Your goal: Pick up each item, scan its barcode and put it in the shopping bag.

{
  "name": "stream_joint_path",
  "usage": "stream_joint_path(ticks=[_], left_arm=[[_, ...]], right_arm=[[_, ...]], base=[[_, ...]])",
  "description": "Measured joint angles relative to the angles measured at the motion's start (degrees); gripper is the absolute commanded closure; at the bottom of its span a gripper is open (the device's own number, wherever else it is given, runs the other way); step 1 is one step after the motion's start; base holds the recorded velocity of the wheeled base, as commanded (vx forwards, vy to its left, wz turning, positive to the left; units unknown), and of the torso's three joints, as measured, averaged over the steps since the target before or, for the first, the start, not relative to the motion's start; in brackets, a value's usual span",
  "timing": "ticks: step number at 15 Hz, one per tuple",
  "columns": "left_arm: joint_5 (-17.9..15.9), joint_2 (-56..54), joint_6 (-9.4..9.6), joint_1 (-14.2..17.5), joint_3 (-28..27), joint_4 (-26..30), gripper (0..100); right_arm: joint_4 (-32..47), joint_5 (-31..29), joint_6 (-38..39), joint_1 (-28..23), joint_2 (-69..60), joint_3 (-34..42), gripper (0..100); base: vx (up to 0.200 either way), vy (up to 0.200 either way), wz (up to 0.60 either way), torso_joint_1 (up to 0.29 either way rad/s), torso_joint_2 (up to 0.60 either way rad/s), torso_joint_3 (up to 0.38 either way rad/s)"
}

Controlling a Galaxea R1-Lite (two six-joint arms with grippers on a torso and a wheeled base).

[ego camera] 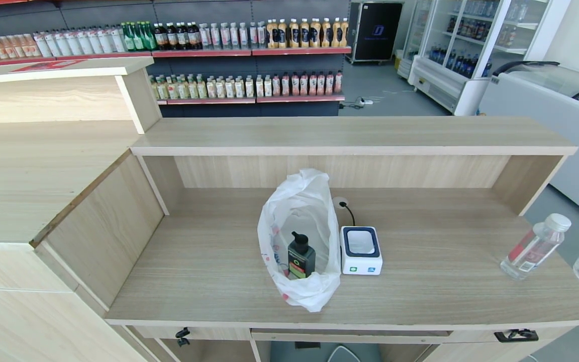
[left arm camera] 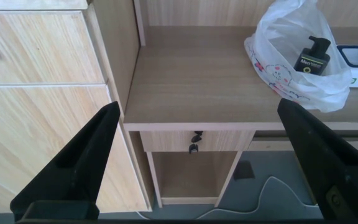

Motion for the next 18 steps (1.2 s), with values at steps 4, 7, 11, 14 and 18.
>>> stream_joint_path(ticks=[4, 7, 11, 14, 18], left_arm=[[0.0, 0.0, 0.00, 0.0, 0.0, 0.0, 0], [0.0, 0.0, 0.00, 0.0, 0.0, 0.0, 0], [0.0, 0.0, 0.00, 0.0, 0.0, 0.0, 0], [0.0, 0.0, 0.00, 0.0, 0.0, 0.0, 0], [0.0, 0.0, 0.00, 0.0, 0.0, 0.0, 0]], right_arm=[[-2.6, 3.0, -3.9, -1.6, 4.8, -1.2, 100], [-8.9, 11.7, -14.4, -3.6, 8.9, -2.3, 100], [-15.0, 22.6, -25.1, -4.0, 13.6, -1.4, 100], [-20.8, 31.2, -29.6, -4.5, 17.6, -0.2, 100], [-23.3, 55.9, -47.6, -10.3, 22.9, -0.2, 100]], base=[[0.000, 0.000, 0.60, 0.001, 0.00, 0.000], [0.000, 0.000, 0.60, 0.001, 0.00, -0.001], [0.000, 0.000, 0.15, -0.001, 0.00, 0.001], [0.000, 0.000, 0.00, 0.000, 0.00, 0.000], [0.000, 0.000, 0.00, 0.000, 0.00, 0.000]])
